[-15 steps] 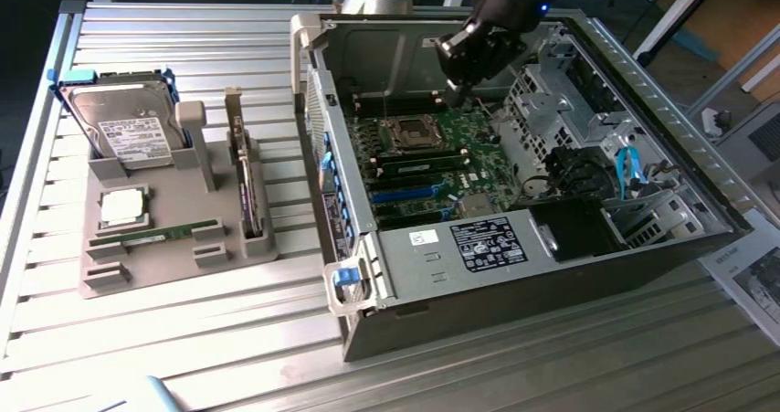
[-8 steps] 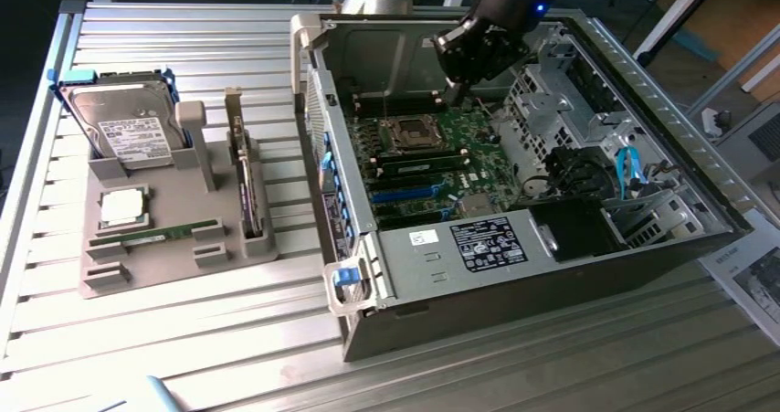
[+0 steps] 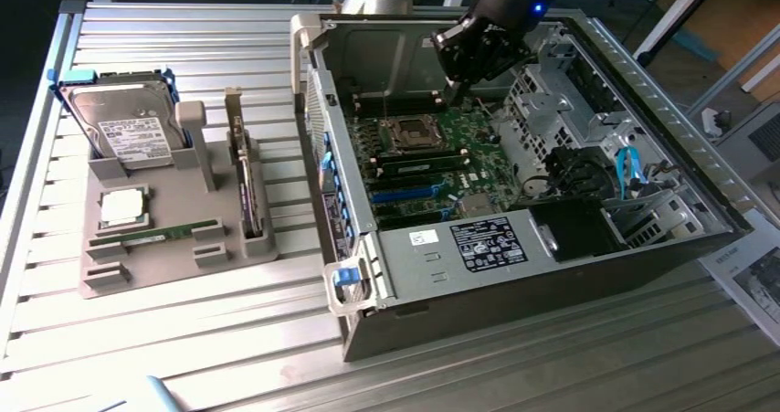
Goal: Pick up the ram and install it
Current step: 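Press down the ram until it locks into place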
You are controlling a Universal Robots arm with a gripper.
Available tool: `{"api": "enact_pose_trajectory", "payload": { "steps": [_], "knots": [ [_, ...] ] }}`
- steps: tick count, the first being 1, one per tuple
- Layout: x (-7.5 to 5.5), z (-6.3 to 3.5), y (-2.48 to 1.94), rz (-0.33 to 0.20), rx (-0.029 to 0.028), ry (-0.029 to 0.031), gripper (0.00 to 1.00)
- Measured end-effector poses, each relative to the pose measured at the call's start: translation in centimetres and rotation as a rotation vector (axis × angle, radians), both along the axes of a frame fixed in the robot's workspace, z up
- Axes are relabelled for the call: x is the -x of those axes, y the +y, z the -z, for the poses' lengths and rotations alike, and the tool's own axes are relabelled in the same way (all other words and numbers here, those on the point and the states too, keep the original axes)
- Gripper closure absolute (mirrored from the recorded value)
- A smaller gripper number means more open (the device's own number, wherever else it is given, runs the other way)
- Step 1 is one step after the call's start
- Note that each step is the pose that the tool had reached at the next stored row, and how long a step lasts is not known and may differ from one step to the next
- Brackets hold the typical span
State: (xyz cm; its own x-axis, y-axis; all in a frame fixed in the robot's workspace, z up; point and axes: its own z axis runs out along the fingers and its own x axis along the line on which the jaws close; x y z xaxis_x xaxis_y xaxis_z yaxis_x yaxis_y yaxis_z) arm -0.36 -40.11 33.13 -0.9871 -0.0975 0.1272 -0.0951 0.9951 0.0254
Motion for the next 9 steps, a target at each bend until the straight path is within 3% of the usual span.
{"api": "enact_pose_trajectory", "payload": {
  "steps": [2, 4, 5, 8, 9],
  "knots": [
    [0.0, 0.0, 0.0, 0.0, 0.0, -0.0004, 0.89],
    [0.0, 0.01, 0.0, 0.0, -0.0002, -0.0116, 0.89],
    [0.0, -0.01, 0.0, 0.0, 0.0002, -0.0205, 0.89],
    [0.03, 0.01, 0.0, 0.0, -0.0001, -0.0622, 0.89],
    [0.03, 0.01, 0.0, 0.0, -0.0002, -0.0644, 0.89]
  ]
}}
